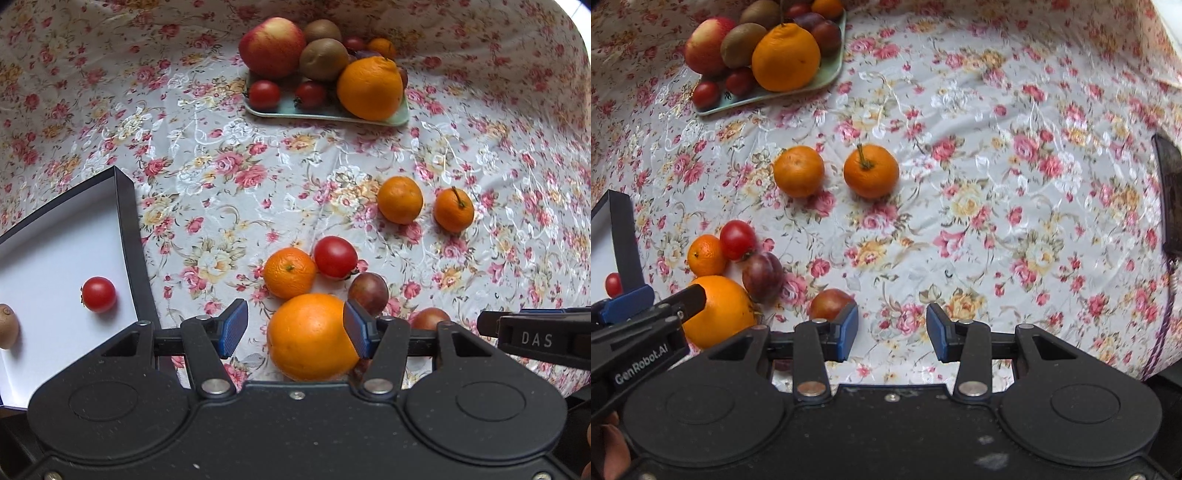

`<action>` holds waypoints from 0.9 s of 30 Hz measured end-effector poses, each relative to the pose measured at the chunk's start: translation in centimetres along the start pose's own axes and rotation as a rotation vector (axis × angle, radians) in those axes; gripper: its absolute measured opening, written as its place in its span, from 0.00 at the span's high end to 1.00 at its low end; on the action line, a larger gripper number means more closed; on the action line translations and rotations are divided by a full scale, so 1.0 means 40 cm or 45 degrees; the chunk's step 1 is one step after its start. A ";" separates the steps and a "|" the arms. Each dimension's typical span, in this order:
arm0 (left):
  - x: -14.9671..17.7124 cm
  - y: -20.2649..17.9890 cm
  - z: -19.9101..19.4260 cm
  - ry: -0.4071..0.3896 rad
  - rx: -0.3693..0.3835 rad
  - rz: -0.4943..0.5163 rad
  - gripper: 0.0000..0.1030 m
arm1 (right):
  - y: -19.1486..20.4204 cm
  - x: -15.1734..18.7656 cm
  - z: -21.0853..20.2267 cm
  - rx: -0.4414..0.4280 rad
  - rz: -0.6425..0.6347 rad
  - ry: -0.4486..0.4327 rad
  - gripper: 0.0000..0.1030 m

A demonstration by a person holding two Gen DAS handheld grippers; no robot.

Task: Organize fruits
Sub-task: 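Move both tools back toward the loose tangerines and tomatoes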

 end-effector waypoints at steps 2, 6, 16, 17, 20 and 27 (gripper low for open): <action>0.005 -0.001 0.005 0.006 -0.008 0.009 0.41 | -0.002 0.006 0.006 -0.049 0.013 0.024 0.58; 0.012 0.000 0.012 0.017 -0.005 0.009 0.41 | 0.008 0.005 -0.003 -0.144 0.037 0.032 0.58; 0.023 -0.026 0.011 0.038 0.087 0.029 0.41 | -0.009 -0.012 -0.013 -0.163 0.097 0.015 0.58; 0.025 -0.025 0.014 0.038 0.077 0.032 0.41 | -0.009 -0.012 -0.013 -0.163 0.098 0.014 0.58; 0.031 -0.017 0.024 0.055 0.061 0.016 0.41 | -0.014 -0.015 -0.010 -0.167 0.118 0.006 0.58; -0.014 0.034 0.007 -0.009 0.018 -0.075 0.41 | -0.060 -0.079 0.001 -0.162 0.278 -0.037 0.58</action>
Point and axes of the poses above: each gripper's, at about its wrist camera, not at the fingertips, and z roughly the way its jaws point, y to its left, x to its underside, the point moved 7 cm from there along z, roughly the way its jaws point, and after that the axes turned 2 degrees about -z, right-handed, at the moved point
